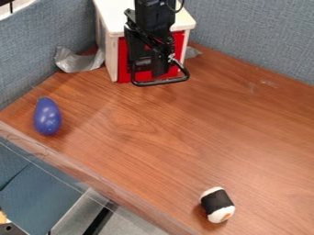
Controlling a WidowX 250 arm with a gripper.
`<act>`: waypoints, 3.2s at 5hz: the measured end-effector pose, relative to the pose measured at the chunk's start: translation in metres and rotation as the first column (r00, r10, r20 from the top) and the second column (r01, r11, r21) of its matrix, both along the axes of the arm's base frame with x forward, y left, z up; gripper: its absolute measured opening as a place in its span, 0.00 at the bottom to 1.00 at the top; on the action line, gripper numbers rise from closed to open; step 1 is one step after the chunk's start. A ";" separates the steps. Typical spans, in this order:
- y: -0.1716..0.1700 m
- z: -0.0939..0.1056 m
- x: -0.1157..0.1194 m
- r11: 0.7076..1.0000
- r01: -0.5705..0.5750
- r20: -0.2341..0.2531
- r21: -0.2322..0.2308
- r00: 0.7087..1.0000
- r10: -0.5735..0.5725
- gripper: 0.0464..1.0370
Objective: Open the drawer
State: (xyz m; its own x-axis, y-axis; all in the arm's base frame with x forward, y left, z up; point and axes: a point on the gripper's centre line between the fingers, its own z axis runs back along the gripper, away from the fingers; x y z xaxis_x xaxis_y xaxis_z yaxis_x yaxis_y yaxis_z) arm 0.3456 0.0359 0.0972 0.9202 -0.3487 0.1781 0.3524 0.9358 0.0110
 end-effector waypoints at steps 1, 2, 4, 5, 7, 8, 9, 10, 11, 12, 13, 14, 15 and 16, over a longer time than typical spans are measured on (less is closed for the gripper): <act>-0.001 -0.012 -0.001 1.000 -0.002 -0.034 -0.009 0.999 0.002 0.96; -0.003 -0.008 0.009 1.000 0.013 -0.013 -0.026 1.000 -0.014 0.96; -0.014 -0.003 0.028 0.996 0.088 0.027 -0.035 0.996 -0.087 0.96; -0.015 -0.009 0.029 0.972 0.232 0.012 0.021 0.973 -0.232 0.96; -0.009 -0.029 0.026 0.917 0.388 -0.049 0.094 0.922 -0.385 0.96; -0.009 -0.029 0.027 0.912 0.397 -0.043 0.100 0.918 -0.395 0.96; -0.008 -0.029 0.028 0.910 0.401 -0.036 0.103 0.916 -0.400 0.96; -0.008 -0.040 0.027 0.913 0.396 -0.053 0.096 0.918 -0.392 0.96; -0.009 -0.047 0.026 0.921 0.377 -0.035 0.098 0.926 -0.375 0.96; -0.009 -0.056 0.027 0.927 0.363 -0.035 0.092 0.932 -0.361 0.91; -0.009 -0.061 0.027 0.938 0.334 -0.027 0.095 0.943 -0.333 0.62; -0.009 -0.062 0.027 0.940 0.328 -0.016 0.097 0.945 -0.328 0.31; -0.010 -0.063 0.028 0.942 0.322 -0.014 0.088 0.946 -0.323 0.12; -0.012 -0.064 0.027 0.943 0.325 -0.009 0.076 0.946 -0.325 0.08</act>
State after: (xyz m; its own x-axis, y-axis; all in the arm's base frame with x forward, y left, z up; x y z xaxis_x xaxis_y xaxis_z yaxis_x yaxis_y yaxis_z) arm 0.3731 0.0239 0.0335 0.7543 -0.6409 0.1426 0.6368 0.7670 0.0785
